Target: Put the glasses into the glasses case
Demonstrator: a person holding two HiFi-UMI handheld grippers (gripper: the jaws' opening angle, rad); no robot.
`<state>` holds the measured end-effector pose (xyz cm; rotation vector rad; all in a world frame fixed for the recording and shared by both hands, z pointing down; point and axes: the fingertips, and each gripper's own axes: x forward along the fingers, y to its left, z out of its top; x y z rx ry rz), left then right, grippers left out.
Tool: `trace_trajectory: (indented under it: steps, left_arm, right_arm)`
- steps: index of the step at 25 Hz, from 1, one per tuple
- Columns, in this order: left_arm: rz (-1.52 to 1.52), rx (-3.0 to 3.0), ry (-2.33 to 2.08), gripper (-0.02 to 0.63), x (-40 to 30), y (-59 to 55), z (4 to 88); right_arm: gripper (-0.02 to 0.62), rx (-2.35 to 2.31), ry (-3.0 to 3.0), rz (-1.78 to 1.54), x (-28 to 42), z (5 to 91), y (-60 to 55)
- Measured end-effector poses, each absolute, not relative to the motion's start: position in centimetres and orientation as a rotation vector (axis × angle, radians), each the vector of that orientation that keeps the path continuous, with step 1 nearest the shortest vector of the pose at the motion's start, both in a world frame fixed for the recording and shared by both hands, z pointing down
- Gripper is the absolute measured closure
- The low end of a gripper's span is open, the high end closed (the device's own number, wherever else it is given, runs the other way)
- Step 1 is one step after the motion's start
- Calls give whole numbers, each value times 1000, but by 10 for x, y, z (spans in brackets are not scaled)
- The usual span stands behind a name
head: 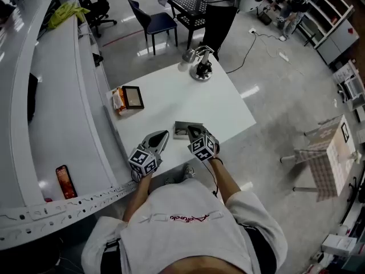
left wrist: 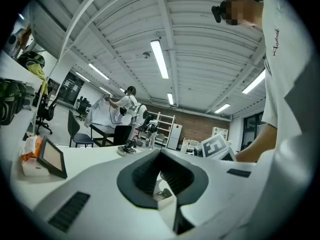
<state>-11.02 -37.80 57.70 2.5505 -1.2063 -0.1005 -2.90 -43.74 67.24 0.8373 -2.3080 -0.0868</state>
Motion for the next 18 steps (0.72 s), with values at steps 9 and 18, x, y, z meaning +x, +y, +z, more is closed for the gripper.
trace_trajectory:
  steps: [9, 18]
  left_arm:
    - [-99, 2608, -1122, 592, -100, -357, 570]
    - [-90, 2651, -1064, 592, -89, -326, 573]
  right_arm:
    - [589, 1260, -2796, 433, -15, 584, -413]
    - [591, 1391, -2802, 288, -3, 564, -365]
